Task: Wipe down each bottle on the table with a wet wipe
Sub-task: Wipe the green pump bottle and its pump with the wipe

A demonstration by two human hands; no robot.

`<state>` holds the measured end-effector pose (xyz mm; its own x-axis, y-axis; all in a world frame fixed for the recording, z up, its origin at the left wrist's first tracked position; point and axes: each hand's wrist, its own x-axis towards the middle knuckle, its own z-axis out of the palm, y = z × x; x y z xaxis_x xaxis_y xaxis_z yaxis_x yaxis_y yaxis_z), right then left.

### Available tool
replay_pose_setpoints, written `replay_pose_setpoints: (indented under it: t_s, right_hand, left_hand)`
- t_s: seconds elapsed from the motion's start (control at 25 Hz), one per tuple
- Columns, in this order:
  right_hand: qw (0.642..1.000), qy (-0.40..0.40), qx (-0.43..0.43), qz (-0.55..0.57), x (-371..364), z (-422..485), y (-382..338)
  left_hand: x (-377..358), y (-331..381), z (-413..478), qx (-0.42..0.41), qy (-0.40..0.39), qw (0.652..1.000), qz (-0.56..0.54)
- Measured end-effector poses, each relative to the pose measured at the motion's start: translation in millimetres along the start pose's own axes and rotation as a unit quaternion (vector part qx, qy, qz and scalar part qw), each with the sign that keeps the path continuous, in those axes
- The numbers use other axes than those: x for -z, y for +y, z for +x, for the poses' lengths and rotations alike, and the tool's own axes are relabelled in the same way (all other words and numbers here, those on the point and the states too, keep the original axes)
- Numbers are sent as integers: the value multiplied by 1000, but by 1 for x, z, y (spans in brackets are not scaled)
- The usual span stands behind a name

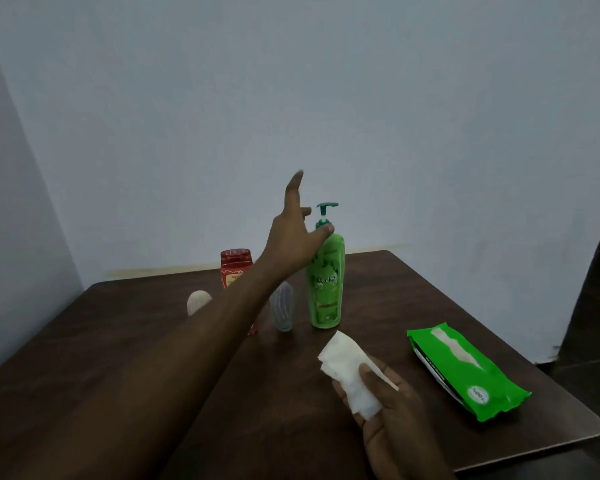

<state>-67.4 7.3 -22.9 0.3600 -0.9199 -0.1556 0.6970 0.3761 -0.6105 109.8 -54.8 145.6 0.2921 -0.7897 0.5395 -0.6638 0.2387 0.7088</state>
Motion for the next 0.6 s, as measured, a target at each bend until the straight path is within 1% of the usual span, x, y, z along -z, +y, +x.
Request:
replay_pose_setpoints:
  t_s: [0.12, 0.28, 0.36, 0.48, 0.6]
  right_hand:
    - [1000, 12, 15, 7, 1, -1, -3]
    - [999, 34, 15, 1, -1, -3, -4]
    - [999, 32, 19, 10, -2, -5, -5]
    - [999, 8, 15, 50, 0, -8, -6]
    - [998, -4, 19, 66, 4, -13, -7]
  left_hand:
    - [-15, -1, 19, 12, -30, 999, 7]
    - [-12, -6, 19, 8, -21, 1000, 2]
    - [0, -2, 5, 10, -4, 1000, -12]
    - [26, -5, -29, 45, 39, 998, -22]
    - [57, -15, -76, 100, 90, 985, -111]
